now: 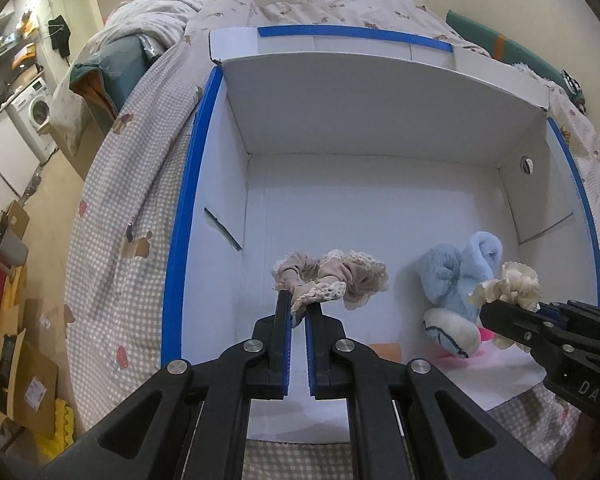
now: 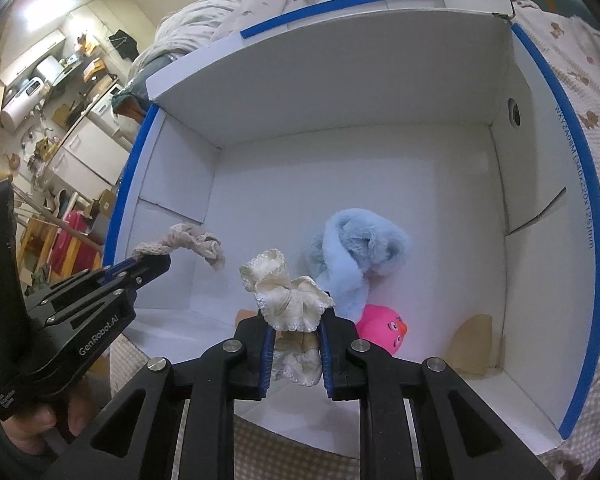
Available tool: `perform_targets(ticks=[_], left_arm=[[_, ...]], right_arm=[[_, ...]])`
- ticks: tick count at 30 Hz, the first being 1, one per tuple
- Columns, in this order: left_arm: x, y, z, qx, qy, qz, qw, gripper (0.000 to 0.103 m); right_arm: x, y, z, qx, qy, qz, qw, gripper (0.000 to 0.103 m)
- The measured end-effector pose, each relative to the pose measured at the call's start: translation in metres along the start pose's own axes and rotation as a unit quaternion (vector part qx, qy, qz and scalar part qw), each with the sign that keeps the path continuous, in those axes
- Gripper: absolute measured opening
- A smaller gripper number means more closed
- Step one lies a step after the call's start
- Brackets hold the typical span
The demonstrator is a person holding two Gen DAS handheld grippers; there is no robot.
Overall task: Organize soft objects
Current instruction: 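Carry both held items over the box and lower them inside, then open both grippers to release the scrunchies and tissue in the box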
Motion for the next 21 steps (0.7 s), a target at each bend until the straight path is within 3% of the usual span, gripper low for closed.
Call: perform_targets(ticks=[8, 14, 17, 18, 19, 21], left_arm=[[-0.001, 0.001, -0.001, 0.000, 0.001, -0.001, 1.0000, 0.006], [0.004, 0.000, 0.003, 0.008, -0.007, -0.009, 0.9999, 0.008], [0.007, -0.001, 0.007, 0.012, -0.012, -0.014, 0.9998, 0.025], [0.008, -0.001, 0.007, 0.014, -0.011, -0.015, 0.9997, 0.037], [0.008, -0.001, 0.008, 0.014, -0.009, -0.016, 0.9997, 0.050], [0.008, 0.000, 0.009, 0.018, -0.006, -0.013, 0.9997, 0.061]], right_arm=[[-0.002, 0.003, 0.002, 0.010, -0.001, 0.000, 1.000, 0.021], [0.002, 0.008, 0.011, 0.031, 0.001, -0.010, 0.999, 0.028], [0.005, 0.010, 0.014, 0.039, 0.000, -0.017, 0.999, 0.035], [0.007, 0.011, 0.015, 0.041, -0.001, -0.020, 0.999, 0.045], [0.008, 0.011, 0.016, 0.043, -0.001, -0.023, 0.999, 0.064], [0.010, 0.012, 0.019, 0.051, -0.005, -0.030, 0.998, 0.075]])
Point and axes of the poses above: each gripper's, at about its wrist camera, not at the fingertips, and z roughly against the way its jaws point, x to its right, y to its top, the point moved 7 cm from there along -z, roughly the way its jaws point, and after that the axes turned 8 degrees about y, right-handed, at the moved point
